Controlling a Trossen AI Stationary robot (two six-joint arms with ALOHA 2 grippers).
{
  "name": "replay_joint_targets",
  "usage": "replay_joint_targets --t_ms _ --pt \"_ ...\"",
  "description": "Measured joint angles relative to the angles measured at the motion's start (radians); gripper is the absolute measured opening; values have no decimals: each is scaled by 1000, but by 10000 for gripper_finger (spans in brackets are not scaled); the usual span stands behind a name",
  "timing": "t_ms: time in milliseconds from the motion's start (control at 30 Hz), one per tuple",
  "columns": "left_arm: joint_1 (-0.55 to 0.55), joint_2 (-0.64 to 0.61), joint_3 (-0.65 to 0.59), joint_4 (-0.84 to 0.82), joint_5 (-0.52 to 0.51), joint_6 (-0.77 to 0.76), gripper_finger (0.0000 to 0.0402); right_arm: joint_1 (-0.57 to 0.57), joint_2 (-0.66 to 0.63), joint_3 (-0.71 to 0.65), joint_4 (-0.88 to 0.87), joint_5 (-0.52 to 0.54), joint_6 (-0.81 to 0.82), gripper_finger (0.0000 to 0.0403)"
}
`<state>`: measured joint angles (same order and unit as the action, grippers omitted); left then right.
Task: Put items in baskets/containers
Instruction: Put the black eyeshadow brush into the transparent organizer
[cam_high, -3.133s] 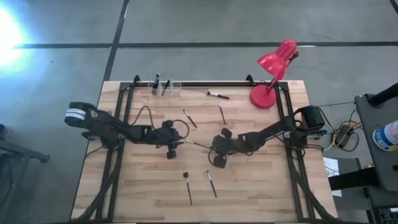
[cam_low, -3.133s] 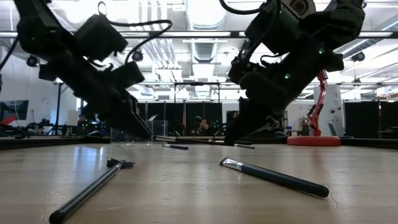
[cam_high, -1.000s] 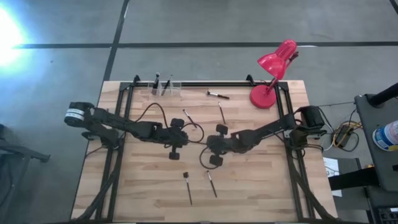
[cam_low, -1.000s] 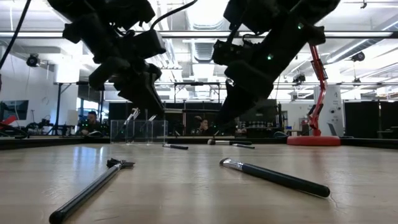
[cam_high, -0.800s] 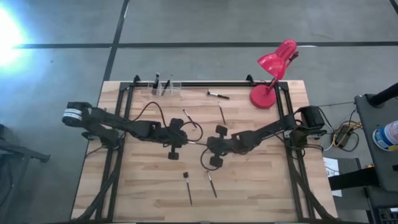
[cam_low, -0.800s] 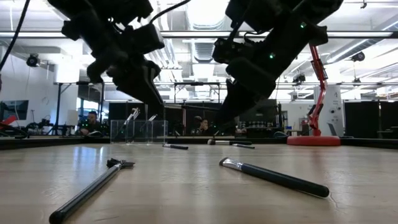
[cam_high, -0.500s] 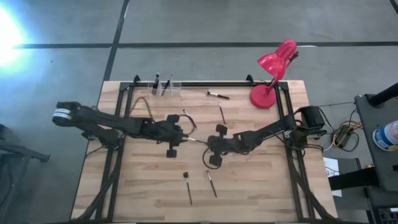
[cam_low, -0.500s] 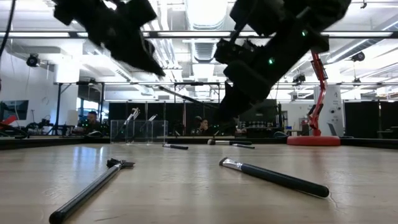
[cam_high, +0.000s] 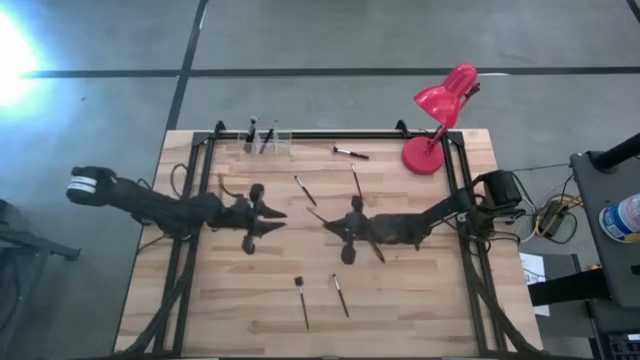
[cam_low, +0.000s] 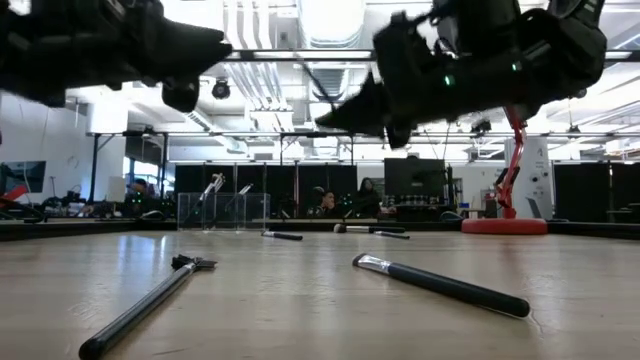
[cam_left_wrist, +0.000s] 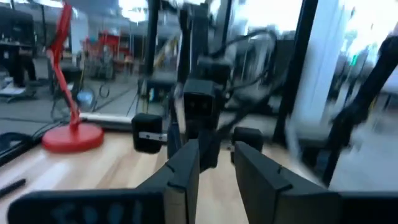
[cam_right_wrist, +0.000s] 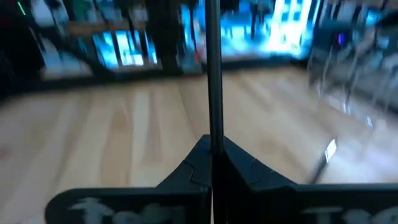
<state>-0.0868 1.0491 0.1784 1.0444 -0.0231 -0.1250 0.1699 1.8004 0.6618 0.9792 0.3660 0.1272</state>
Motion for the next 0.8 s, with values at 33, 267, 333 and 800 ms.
replay_joint_targets --t_ms 33,267,333,800 --pt "0 3 -11 31 1 -12 96 -2 0 2 32 0 -7 8" --pt "0 7 73 -9 3 -51 96 -5 0 112 41 -8 -93 8" --pt "0 11 115 -47 3 -49 96 -5 0 138 18 -8 -109 8" --pt "0 102 294 -130 8 12 97 -5 2 202 -48 -34 -130 8"
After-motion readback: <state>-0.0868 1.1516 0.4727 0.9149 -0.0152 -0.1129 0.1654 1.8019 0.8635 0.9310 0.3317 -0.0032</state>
